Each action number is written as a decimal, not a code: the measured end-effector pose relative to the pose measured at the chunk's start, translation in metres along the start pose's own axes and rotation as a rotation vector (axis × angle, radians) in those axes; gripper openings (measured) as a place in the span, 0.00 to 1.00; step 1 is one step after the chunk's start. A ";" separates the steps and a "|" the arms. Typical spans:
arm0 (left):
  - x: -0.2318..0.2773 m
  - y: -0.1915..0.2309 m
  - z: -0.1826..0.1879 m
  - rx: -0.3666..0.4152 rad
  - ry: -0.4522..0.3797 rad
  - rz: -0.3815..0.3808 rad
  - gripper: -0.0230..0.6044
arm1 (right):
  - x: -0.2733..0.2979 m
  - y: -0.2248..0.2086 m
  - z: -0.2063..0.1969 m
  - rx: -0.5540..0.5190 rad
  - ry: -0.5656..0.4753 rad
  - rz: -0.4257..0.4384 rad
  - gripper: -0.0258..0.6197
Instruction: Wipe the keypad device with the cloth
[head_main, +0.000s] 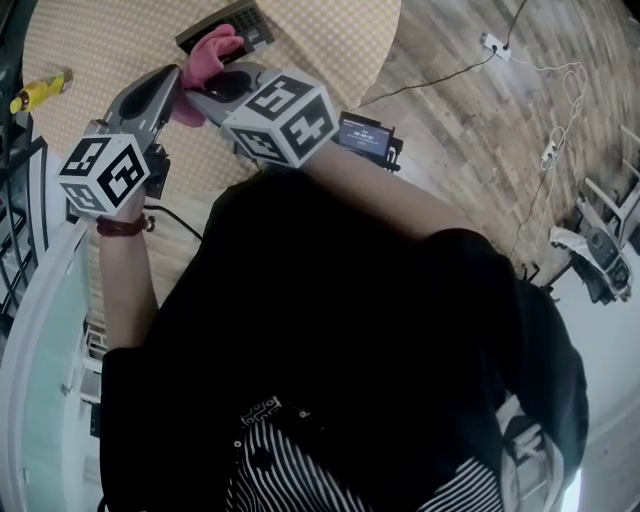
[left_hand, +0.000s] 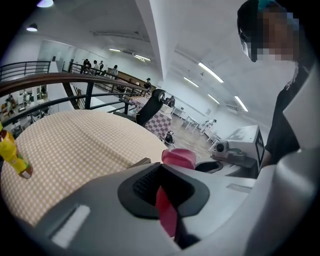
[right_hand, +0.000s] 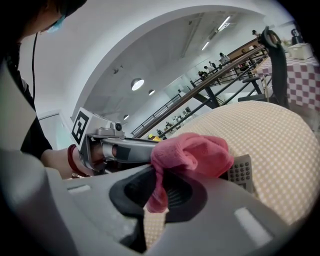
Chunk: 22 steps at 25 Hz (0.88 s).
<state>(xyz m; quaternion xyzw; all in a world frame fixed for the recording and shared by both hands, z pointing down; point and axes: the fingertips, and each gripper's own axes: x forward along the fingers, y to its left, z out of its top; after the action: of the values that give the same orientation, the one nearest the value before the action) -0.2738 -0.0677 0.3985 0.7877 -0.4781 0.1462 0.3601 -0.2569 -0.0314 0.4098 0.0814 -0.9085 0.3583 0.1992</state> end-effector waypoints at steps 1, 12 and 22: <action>0.002 0.001 0.003 0.005 0.002 -0.004 0.04 | -0.001 -0.002 0.003 0.002 -0.007 -0.005 0.11; 0.035 0.018 0.021 0.054 0.058 -0.021 0.04 | 0.005 -0.025 0.016 0.010 -0.019 -0.041 0.11; 0.078 0.039 0.026 0.109 0.128 0.000 0.04 | 0.018 -0.057 0.011 0.047 -0.013 -0.086 0.11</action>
<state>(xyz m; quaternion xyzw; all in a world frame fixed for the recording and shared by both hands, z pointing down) -0.2710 -0.1477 0.4416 0.7951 -0.4455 0.2218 0.3465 -0.2598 -0.0807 0.4449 0.1275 -0.8967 0.3703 0.2063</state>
